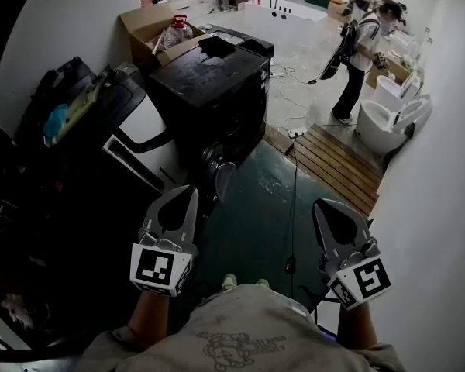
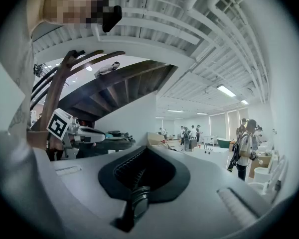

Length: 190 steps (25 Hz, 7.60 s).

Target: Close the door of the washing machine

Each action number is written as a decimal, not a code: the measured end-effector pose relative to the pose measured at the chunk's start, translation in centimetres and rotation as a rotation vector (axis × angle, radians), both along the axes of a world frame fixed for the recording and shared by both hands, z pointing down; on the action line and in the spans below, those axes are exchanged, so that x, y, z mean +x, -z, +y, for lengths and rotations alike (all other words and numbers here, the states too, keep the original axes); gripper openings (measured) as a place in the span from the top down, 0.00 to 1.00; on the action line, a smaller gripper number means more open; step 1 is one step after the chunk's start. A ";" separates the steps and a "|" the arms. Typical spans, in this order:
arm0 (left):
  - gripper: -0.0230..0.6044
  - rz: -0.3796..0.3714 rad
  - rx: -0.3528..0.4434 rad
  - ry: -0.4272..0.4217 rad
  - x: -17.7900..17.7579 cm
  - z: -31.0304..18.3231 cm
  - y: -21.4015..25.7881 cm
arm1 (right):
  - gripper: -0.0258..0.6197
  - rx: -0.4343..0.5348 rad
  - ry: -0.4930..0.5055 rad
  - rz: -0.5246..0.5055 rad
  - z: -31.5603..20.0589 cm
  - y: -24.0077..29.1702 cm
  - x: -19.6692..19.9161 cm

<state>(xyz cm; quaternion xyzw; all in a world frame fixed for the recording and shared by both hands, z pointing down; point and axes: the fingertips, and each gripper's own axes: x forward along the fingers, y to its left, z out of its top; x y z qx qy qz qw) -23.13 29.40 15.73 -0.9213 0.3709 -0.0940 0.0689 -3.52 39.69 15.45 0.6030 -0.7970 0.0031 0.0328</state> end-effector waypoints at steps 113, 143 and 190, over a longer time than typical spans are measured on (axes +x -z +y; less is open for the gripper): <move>0.65 -0.236 -0.861 0.549 4.2 -42.2 -42.7 | 0.92 -0.839 0.412 0.108 -50.6 -37.1 13.0; 0.69 -0.386 -1.006 0.519 0.8 -41.1 -55.2 | 0.92 -0.908 0.606 0.208 -51.1 -45.1 9.0; 0.71 0.047 -1.314 0.517 16.8 -39.1 -56.3 | 0.92 -0.939 0.421 0.113 -47.5 -44.8 19.5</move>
